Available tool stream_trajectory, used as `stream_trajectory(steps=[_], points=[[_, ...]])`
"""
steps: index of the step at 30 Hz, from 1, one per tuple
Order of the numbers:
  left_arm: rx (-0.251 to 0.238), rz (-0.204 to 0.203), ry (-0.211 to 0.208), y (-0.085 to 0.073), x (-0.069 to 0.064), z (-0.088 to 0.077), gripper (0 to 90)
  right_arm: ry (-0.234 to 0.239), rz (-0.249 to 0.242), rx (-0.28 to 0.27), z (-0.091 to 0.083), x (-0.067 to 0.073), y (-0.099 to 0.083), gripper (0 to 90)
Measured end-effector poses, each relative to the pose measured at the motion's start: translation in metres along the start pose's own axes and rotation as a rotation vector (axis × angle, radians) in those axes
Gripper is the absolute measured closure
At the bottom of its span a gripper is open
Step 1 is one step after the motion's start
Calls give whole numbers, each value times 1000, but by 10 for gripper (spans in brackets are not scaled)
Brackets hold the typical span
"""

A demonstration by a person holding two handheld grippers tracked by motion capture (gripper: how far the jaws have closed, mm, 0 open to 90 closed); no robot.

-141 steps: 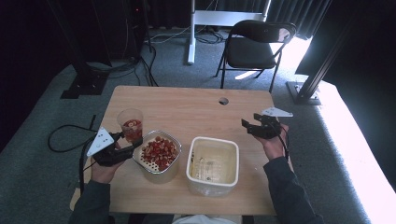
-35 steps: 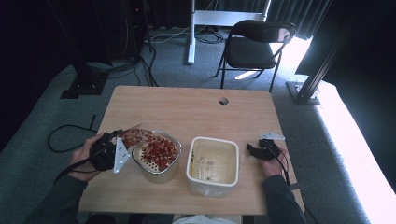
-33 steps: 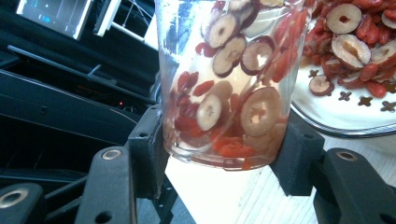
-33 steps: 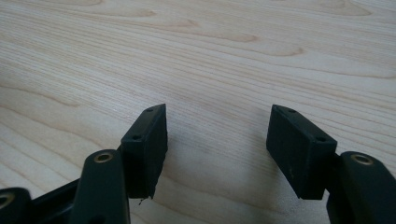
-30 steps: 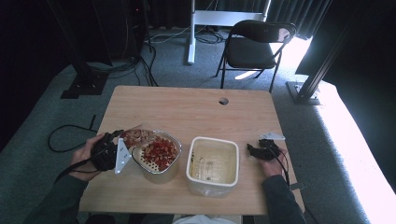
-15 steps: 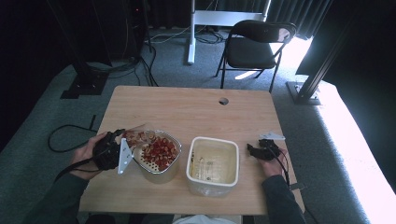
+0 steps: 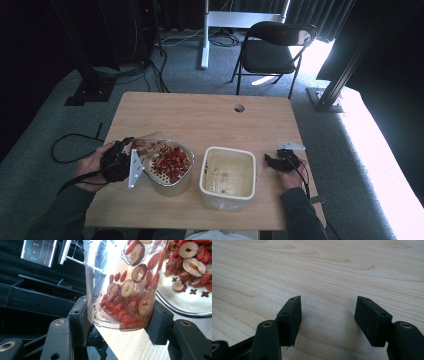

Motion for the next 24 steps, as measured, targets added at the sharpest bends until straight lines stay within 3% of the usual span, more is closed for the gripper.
stream_trajectory(steps=[8, 15, 24], points=[[6, 38, -8, 2, 1, -2, 449, 0, 0, 0, 0, 0, 0, 379], [30, 114, -19, 7, 2, -3, 449, 0, 0, 0, 0, 0, 0, 379], [24, 178, -9, 20, 5, -4, 449, 0, 0, 0, 0, 0, 0, 379]])
Point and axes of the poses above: each handheld gripper's, and its own axes: z roughly forward along the jaws, y roughly out of its top, x roughly to its left, the point moved 1 cm from there along z, roughly forward along the jaws, and after that the axes turned 1 degree about -z, right-handed, at the moved point
